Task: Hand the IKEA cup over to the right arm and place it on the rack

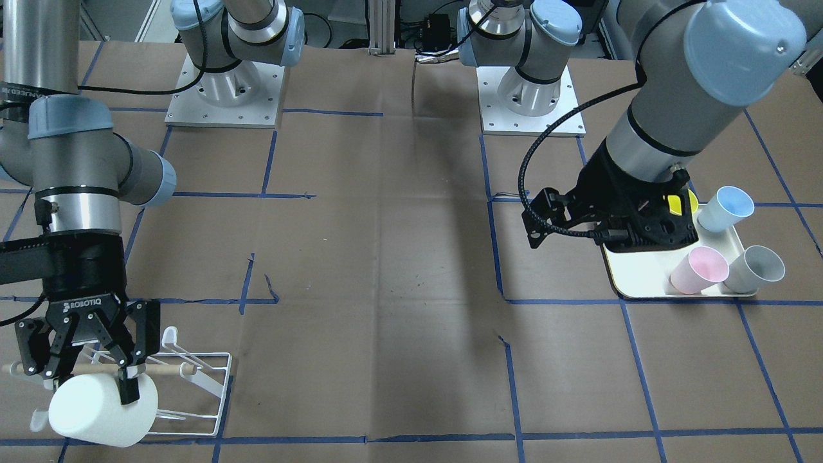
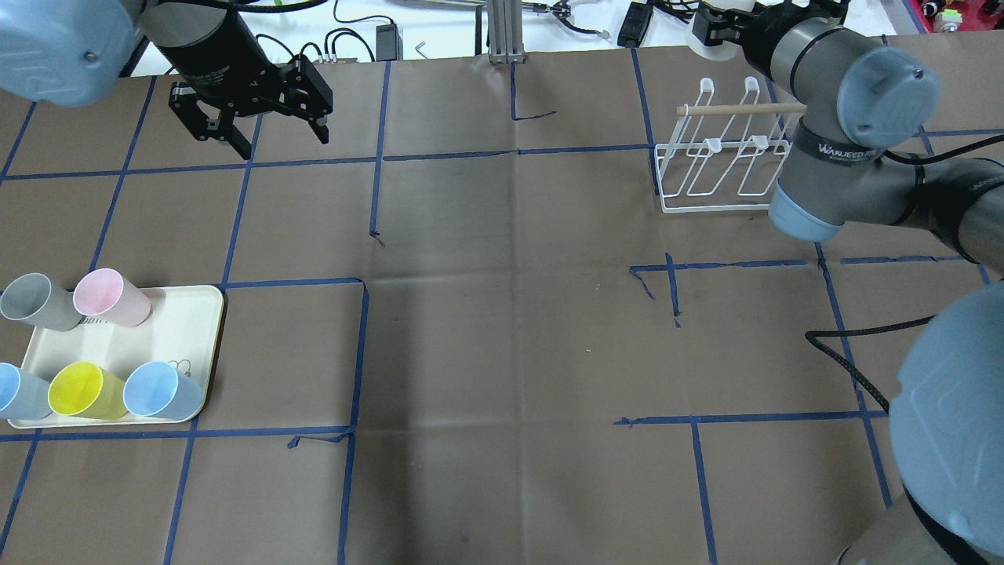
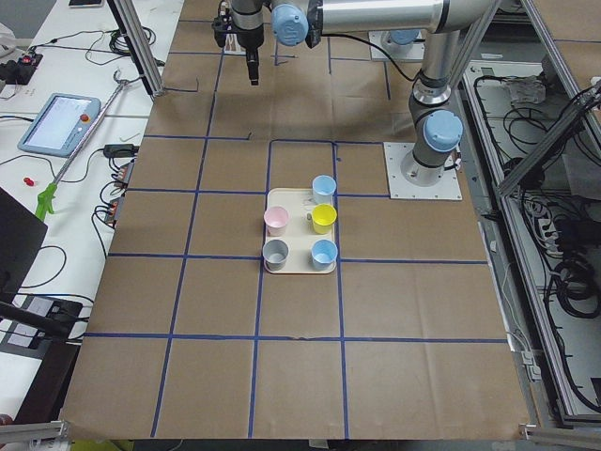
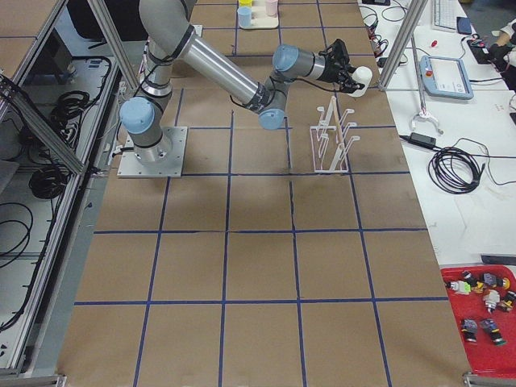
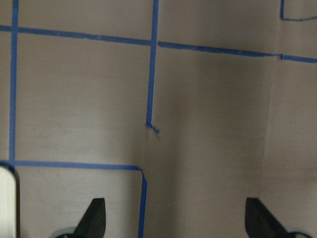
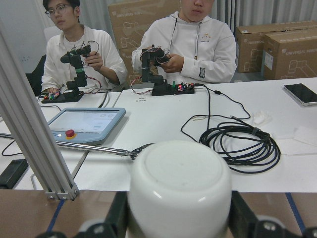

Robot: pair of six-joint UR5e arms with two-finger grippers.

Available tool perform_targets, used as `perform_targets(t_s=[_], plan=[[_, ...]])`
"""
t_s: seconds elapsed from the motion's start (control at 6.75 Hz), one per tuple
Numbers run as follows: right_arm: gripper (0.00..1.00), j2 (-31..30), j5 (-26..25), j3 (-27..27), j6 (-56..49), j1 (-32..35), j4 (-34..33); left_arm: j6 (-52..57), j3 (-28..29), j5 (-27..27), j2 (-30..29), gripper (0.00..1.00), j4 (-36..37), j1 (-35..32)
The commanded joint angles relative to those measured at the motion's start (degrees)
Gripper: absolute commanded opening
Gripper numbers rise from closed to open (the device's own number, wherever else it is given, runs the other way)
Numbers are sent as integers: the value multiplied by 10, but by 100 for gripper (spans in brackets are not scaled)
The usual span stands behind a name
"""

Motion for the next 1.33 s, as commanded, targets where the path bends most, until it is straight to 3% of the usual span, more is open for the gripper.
perform_targets(t_s=[0.0, 0.3, 0.74, 0.89, 1.04, 1.19], plan=[[16, 34, 2, -14, -10, -4, -4, -3, -33, 8, 54, 100, -29, 1], [17, 38, 4, 2, -12, -4, -4, 54, -82, 60, 95, 100, -25, 13], [18, 38, 3, 27, -12, -4, -3, 204, -214, 58, 186, 100, -1, 150], [42, 37, 5, 34, -20, -4, -3, 260, -264, 58, 212, 99, 18, 203], [99, 37, 6, 36, -16, -4, 2, 305, -310, 59, 227, 99, 49, 239], [100, 37, 6, 36, -17, -4, 2, 335, -342, 58, 238, 99, 79, 260]])
